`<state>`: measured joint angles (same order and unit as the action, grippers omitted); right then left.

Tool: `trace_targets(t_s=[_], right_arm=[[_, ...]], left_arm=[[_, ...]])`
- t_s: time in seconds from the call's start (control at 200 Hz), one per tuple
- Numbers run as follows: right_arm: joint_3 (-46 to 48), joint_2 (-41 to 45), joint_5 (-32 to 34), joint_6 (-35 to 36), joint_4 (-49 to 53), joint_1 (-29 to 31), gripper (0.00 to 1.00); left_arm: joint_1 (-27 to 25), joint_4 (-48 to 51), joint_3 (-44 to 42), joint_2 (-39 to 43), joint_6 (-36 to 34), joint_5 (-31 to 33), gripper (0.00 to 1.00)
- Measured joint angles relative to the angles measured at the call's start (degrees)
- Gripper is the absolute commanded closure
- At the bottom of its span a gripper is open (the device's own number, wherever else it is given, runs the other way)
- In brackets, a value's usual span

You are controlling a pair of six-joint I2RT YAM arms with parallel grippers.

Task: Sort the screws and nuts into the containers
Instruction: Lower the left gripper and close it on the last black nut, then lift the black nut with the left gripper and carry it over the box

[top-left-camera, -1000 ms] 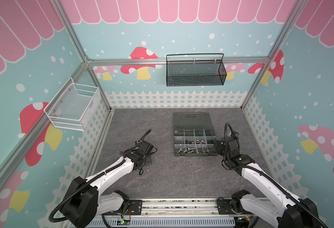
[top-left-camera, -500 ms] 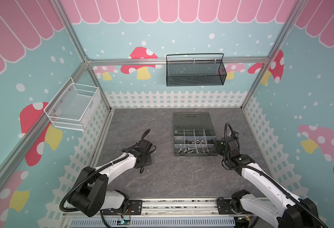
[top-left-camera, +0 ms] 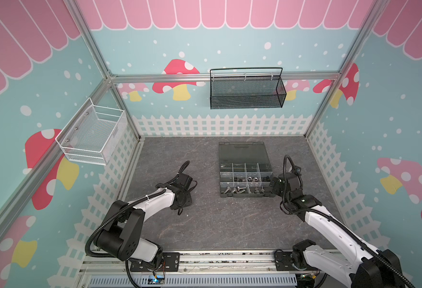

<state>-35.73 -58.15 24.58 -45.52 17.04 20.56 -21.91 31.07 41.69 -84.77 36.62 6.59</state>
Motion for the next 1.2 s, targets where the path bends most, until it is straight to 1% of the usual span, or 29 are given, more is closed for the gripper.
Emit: trace_targets(t_s=[0.1, 0.155, 0.225, 0.41, 0.8, 0.931, 1.051, 1.201], right_arm=[[0.00, -0.11, 0.02, 0.00, 0.00, 0.00, 0.03], [0.00, -0.17, 0.02, 0.00, 0.00, 0.00, 0.03], [0.00, -0.22, 0.02, 0.00, 0.00, 0.00, 0.03], [0.00, -0.22, 0.04, 0.00, -0.02, 0.00, 0.03], [0.00, -0.22, 0.04, -0.02, -0.02, 0.00, 0.03], [0.00, -0.22, 0.04, -0.04, -0.02, 0.00, 0.03], [0.00, -0.22, 0.04, -0.11, -0.02, 0.00, 0.03], [0.00, -0.22, 0.11, -0.39, -0.07, 0.00, 0.03]], left_arm=[[0.15, -0.07, 0.46, -0.52, 0.02, 0.00, 0.61], [0.15, -0.11, 0.59, -0.63, 0.04, 0.00, 0.64], [0.15, -0.13, 0.61, -0.68, 0.02, -0.13, 0.65], [0.20, -0.13, 0.61, -0.68, 0.04, -0.42, 0.78], [0.17, 0.00, 0.81, -0.31, -0.63, -0.31, 0.79], [-0.35, 0.35, 2.51, 0.76, -0.96, -0.24, 0.79], [-3.17, 0.35, 5.99, 2.21, -1.07, 0.46, 0.79], [-9.55, -0.04, 12.61, 1.92, -1.07, 1.70, 0.79]])
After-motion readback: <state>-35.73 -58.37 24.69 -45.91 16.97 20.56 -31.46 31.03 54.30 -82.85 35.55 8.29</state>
